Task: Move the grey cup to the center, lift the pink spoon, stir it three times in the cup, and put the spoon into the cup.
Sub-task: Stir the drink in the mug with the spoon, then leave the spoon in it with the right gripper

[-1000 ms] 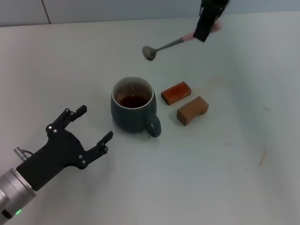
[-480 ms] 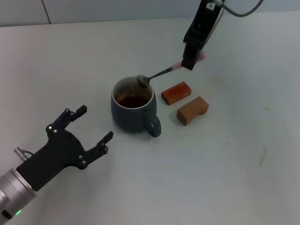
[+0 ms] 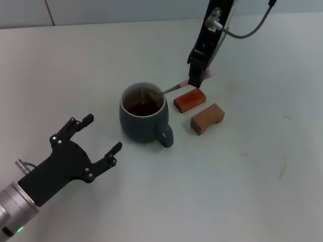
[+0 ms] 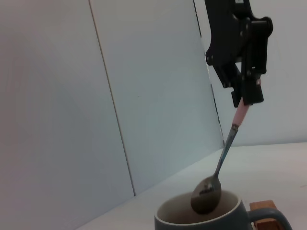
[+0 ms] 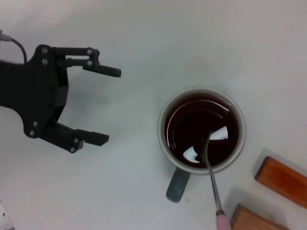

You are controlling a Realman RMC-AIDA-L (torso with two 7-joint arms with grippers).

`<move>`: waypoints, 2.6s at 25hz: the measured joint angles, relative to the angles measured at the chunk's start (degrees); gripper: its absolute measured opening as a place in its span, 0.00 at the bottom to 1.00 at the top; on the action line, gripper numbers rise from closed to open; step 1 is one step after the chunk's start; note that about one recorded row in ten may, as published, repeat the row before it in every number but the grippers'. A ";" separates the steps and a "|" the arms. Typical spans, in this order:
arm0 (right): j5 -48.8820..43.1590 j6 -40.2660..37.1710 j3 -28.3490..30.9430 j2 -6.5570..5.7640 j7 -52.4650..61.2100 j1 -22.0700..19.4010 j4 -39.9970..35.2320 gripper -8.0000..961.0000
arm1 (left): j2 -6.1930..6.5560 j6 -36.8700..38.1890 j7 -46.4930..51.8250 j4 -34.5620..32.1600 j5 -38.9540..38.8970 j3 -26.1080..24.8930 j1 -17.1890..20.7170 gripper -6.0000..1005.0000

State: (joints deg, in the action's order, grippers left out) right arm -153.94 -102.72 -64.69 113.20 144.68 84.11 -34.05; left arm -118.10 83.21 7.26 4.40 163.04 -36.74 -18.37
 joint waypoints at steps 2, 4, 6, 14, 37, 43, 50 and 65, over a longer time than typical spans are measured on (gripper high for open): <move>-0.04 1.18 -0.36 0.39 -0.09 0.06 0.51 0.13 | -0.04 0.02 -0.01 0.00 0.00 0.00 0.00 0.85; -0.04 1.54 -0.48 0.53 -0.10 0.09 0.57 0.13 | -0.04 0.02 -0.02 0.00 0.00 0.00 0.00 0.85; -0.05 1.96 -0.69 0.96 -0.27 0.31 0.88 0.13 | -0.03 0.03 -0.06 0.00 0.00 0.00 0.02 0.85; -0.15 4.92 -2.32 2.53 -1.28 1.79 4.40 0.13 | -0.02 0.04 -0.16 0.00 0.00 0.00 0.16 0.85; -2.97 5.00 -1.52 4.38 -1.62 2.47 4.68 0.13 | -0.19 -0.36 -0.42 0.00 0.36 0.00 0.17 0.84; -2.02 7.51 -1.65 5.50 -2.09 3.12 4.58 0.13 | -0.21 -0.43 -0.48 0.00 0.36 0.00 0.17 0.84; -3.83 10.05 -1.71 4.75 -1.65 3.30 5.09 0.13 | -0.20 -0.32 -0.55 0.00 0.29 0.00 0.65 0.84; -3.51 6.30 -1.63 5.89 -1.42 3.61 4.61 0.13 | -0.20 -0.07 -0.58 -0.01 0.32 0.00 0.70 0.84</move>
State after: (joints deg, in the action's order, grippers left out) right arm -157.45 -96.42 -66.32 119.09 143.27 87.72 -29.45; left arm -118.30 83.13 6.68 4.39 163.36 -36.74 -17.67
